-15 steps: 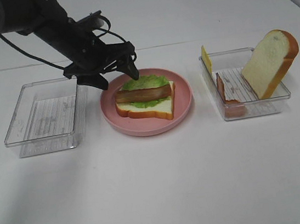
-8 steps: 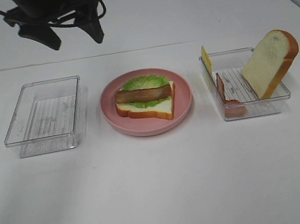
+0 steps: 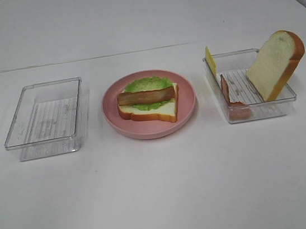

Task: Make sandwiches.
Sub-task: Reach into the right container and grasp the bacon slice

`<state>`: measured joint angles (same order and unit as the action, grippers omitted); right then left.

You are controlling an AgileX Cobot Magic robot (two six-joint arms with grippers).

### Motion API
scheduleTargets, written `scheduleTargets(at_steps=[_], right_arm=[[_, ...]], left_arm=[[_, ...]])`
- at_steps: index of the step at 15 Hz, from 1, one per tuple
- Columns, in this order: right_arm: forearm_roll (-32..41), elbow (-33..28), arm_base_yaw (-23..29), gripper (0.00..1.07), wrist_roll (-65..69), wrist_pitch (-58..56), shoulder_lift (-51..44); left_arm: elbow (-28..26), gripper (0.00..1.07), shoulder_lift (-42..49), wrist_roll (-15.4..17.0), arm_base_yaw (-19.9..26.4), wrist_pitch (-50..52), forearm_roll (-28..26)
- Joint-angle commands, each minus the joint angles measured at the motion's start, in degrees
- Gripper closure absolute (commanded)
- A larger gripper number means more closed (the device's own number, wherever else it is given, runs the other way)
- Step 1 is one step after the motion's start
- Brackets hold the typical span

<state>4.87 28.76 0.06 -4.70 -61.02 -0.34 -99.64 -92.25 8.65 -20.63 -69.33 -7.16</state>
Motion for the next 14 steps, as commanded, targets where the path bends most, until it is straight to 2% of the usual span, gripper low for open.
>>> scheduleTargets(at_steps=[1,3,4,5,8,10,13,14], right_arm=[[0.34,-0.06,-0.40,0.30,-0.69,0.52,-0.57],[0.34,-0.06,-0.40,0.30,-0.69,0.52,-0.57],[0.34,-0.06,-0.40,0.30,-0.69,0.52,-0.57],[0.34,-0.06,-0.40,0.30,-0.69,0.52,-0.57],[0.34,-0.06,-0.40,0.30,-0.69,0.52,-0.57],[0.34,-0.06,-0.40,0.30,-0.69,0.52,-0.57],[0.34,-0.06,-0.40,0.30,-0.69,0.52,-0.57],[0.34,-0.06,-0.40,0.30,-0.69,0.52,-0.57]], left_arm=[[9.17,0.21,10.26,0.52,-0.06,-4.53,0.34],[17.88,0.21,19.65,0.52,-0.06,-4.53,0.92],[20.51,0.21,22.23,0.46,-0.06,-4.53,1.20],[27.73,0.21,31.63,0.46,-0.06,-4.24,2.29],[37.82,0.21,44.92,0.34,-0.06,-2.86,4.18],[43.49,0.21,53.46,-0.92,-0.06,-1.26,4.18],[51.80,0.21,65.55,-0.92,-0.06,3.67,4.18],[54.89,0.21,69.04,-2.06,-0.06,6.30,4.24]])
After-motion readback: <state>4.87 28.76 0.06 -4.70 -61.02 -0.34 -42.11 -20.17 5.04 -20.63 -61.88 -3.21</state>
